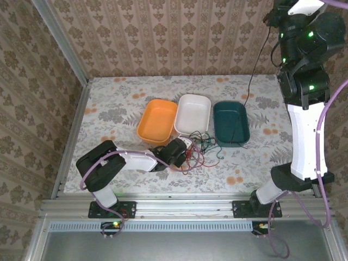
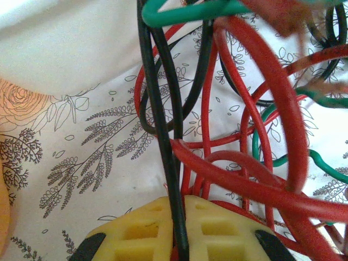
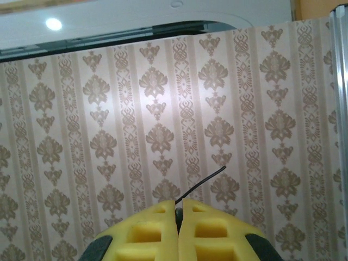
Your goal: Untangle the cables
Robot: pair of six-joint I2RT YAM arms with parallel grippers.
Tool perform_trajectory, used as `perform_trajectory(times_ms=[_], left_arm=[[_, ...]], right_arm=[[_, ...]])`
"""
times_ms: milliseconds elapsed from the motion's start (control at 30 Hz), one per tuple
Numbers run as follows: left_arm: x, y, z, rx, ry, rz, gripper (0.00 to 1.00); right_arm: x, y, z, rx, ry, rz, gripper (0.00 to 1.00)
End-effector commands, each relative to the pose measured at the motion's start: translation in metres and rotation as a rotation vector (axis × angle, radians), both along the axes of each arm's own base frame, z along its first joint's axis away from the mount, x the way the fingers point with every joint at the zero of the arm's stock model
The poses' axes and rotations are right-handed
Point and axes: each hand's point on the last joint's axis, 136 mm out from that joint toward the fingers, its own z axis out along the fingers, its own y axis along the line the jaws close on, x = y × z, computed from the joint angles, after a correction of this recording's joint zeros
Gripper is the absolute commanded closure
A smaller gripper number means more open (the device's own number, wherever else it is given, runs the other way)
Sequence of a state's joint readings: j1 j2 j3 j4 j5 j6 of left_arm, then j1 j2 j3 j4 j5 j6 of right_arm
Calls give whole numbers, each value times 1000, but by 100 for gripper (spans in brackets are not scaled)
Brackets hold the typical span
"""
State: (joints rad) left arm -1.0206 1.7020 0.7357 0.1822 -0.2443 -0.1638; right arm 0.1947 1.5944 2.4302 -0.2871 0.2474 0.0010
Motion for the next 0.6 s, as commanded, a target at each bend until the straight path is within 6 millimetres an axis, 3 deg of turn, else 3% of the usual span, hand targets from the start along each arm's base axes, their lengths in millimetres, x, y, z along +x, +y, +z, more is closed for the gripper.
perform_trajectory(times_ms=[0, 200, 333, 467, 567], left_arm=[[-26, 47, -56, 243, 128, -8, 100], [-27, 46, -58, 232, 136, -3, 100], [-27, 45, -60, 228, 140, -4, 100], [-27, 45, -61, 228, 143, -4, 100], [-28, 44, -61, 226, 144, -6, 100]], right_arm=[[-27, 1, 38, 36, -139, 49, 100], [-42, 1, 56, 41, -200, 65, 100], [-40, 0, 51, 34, -176, 56, 100], [-19, 4, 21, 25, -45, 60, 100], [2, 8, -21, 21, 93, 70, 100]])
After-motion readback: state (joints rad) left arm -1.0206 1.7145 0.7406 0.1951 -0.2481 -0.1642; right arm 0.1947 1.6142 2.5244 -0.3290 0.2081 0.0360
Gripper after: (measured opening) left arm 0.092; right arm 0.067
